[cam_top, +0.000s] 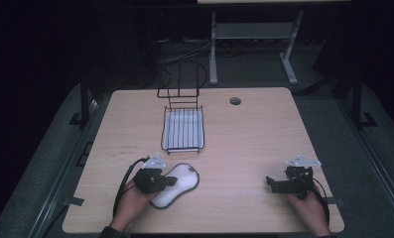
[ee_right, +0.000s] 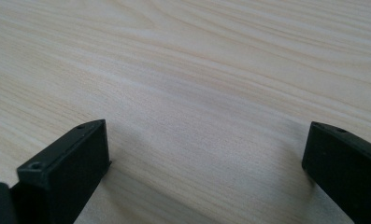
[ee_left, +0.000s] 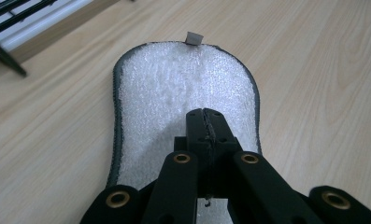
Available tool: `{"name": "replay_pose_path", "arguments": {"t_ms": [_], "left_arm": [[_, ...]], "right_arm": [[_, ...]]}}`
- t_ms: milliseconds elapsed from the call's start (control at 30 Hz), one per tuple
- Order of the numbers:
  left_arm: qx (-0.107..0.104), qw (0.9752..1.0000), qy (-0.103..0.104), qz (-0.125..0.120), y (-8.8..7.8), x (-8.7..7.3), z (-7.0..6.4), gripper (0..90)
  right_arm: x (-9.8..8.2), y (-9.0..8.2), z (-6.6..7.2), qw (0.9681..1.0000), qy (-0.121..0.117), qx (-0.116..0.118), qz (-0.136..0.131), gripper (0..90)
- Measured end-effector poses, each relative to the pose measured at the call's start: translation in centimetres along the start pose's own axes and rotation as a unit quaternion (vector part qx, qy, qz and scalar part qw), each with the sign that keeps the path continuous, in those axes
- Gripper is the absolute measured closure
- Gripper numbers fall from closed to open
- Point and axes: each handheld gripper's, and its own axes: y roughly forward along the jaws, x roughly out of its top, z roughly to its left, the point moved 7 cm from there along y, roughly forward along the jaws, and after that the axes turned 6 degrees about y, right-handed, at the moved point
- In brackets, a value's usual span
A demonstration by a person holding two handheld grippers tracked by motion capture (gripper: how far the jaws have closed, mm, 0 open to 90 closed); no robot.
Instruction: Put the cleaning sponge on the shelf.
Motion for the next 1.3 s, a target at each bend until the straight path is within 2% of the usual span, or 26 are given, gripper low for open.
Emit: {"name": "replay_pose_path", "arguments": {"t_ms": [500,633,867,967,1033,1200,1300], "left_arm": [[0.004,0.9999,-0.007,0.006,-2.1,-2.0,0.7,89.9],[0.007,0.9998,-0.018,0.001,-3.1,-2.9,1.0,89.8],[0.012,0.9996,-0.025,0.002,-4.3,-4.1,1.1,89.8],[0.014,0.9996,-0.024,0.005,-4.5,-4.2,1.2,89.8],[0.018,0.9997,-0.016,0.011,-4.6,-4.1,1.1,89.6],[0.025,0.9996,-0.009,0.005,-4.8,-3.6,1.1,81.5],[0.028,0.9994,-0.018,-0.006,-5.1,-3.4,1.2,72.9]], "right_arm": [[0.0,0.0,0.0,1.0000,0.000,0.000,0.000,0.2],[0.0,0.0,0.0,1.0000,0.001,0.000,0.000,0.2],[0.0,0.0,0.0,1.0000,0.000,0.000,0.000,0.2],[0.0,0.0,0.0,1.0000,0.000,0.000,0.000,0.2],[0.0,0.0,0.0,1.0000,0.000,0.000,0.000,0.2],[0.0,0.0,0.0,1.0000,0.000,0.000,0.000,0.2],[0.0,0.0,0.0,1.0000,0.002,0.000,0.000,0.2]]}}
